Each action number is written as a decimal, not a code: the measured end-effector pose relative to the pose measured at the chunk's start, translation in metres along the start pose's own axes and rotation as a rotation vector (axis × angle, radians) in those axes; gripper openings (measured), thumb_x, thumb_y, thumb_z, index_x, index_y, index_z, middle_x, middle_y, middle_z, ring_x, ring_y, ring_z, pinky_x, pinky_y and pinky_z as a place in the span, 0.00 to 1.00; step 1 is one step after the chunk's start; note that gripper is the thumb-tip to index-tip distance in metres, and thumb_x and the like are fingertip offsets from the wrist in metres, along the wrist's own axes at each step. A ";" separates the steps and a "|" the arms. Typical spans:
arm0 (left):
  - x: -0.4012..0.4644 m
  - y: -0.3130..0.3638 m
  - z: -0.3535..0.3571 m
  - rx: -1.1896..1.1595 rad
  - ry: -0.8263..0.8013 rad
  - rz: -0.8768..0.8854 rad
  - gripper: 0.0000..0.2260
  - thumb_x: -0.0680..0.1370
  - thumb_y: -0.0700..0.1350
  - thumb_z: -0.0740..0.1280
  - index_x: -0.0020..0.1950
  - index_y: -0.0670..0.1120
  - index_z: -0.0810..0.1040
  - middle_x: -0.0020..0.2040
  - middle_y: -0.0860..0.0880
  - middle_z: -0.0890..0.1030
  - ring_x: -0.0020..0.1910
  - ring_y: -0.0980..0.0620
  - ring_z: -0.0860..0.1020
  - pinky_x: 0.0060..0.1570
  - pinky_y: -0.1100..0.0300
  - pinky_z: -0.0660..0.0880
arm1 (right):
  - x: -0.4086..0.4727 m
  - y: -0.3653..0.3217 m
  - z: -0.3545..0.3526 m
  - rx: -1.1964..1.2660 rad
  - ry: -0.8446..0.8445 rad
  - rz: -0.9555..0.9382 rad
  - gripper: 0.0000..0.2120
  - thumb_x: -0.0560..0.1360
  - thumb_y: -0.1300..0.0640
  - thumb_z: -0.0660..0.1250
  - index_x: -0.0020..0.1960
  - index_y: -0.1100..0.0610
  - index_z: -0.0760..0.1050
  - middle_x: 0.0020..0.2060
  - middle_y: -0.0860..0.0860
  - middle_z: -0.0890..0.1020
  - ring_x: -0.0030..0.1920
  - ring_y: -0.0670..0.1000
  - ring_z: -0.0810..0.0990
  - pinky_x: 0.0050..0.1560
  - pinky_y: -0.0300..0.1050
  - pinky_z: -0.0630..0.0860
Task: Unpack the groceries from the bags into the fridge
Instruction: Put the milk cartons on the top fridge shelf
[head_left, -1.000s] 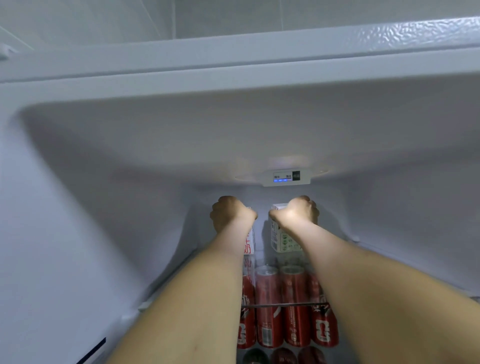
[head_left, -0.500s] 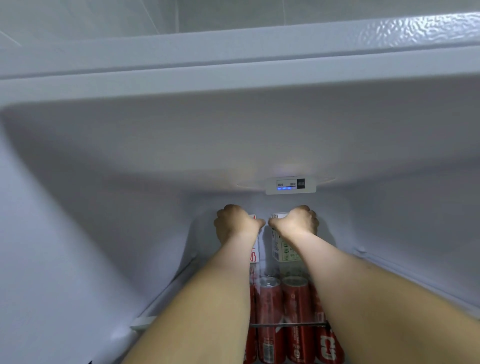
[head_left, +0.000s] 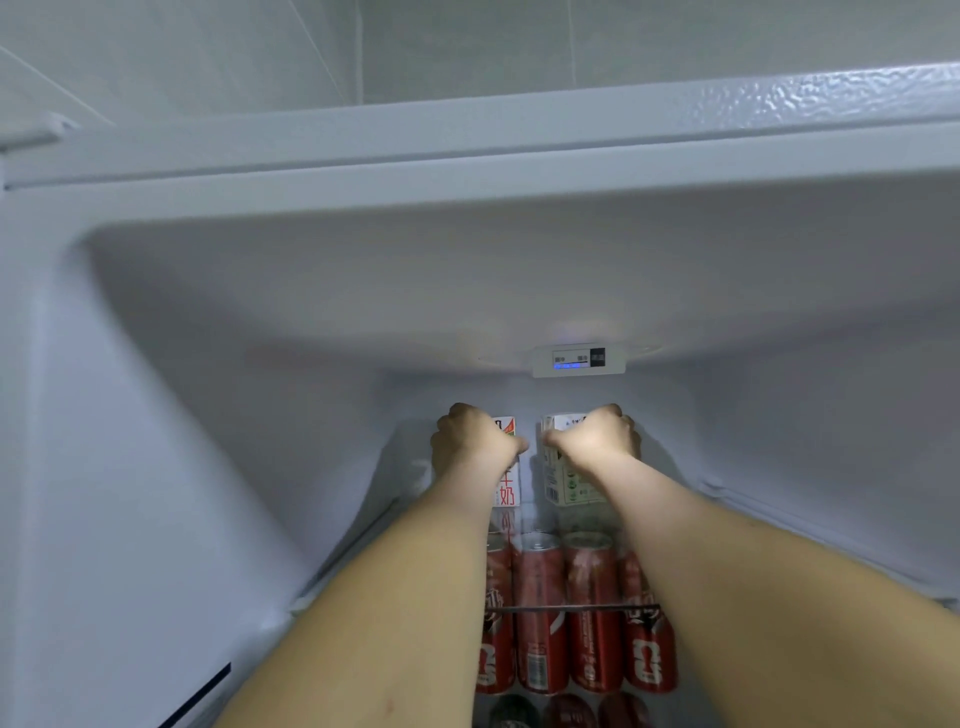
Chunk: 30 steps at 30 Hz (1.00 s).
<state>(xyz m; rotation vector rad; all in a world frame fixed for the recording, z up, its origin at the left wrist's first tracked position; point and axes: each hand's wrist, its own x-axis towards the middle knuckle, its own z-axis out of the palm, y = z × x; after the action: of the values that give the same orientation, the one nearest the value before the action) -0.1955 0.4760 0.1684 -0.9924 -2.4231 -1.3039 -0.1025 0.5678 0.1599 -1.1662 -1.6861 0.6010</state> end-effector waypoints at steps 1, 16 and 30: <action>-0.003 -0.001 -0.003 0.023 0.002 0.018 0.35 0.67 0.57 0.77 0.65 0.41 0.68 0.64 0.42 0.74 0.63 0.42 0.74 0.54 0.54 0.73 | -0.002 0.001 -0.004 -0.021 -0.010 -0.011 0.35 0.60 0.40 0.75 0.58 0.61 0.73 0.55 0.58 0.79 0.54 0.59 0.79 0.52 0.49 0.78; -0.086 -0.021 -0.063 0.226 -0.026 0.271 0.18 0.80 0.52 0.58 0.62 0.39 0.70 0.61 0.38 0.73 0.59 0.38 0.73 0.54 0.51 0.69 | -0.101 0.014 -0.086 -0.332 -0.123 -0.309 0.21 0.76 0.45 0.59 0.60 0.60 0.70 0.58 0.58 0.76 0.58 0.59 0.73 0.58 0.51 0.71; -0.225 -0.055 -0.103 0.247 0.044 0.471 0.23 0.83 0.51 0.55 0.72 0.37 0.65 0.73 0.38 0.67 0.72 0.40 0.65 0.73 0.47 0.60 | -0.241 0.063 -0.148 -0.243 -0.144 -0.613 0.30 0.83 0.46 0.50 0.79 0.62 0.50 0.78 0.57 0.54 0.78 0.55 0.50 0.78 0.51 0.47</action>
<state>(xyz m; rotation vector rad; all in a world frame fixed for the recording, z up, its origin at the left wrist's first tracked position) -0.0751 0.2690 0.0855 -1.3339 -2.0728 -0.8350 0.0771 0.3601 0.0671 -0.7098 -2.1523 0.0974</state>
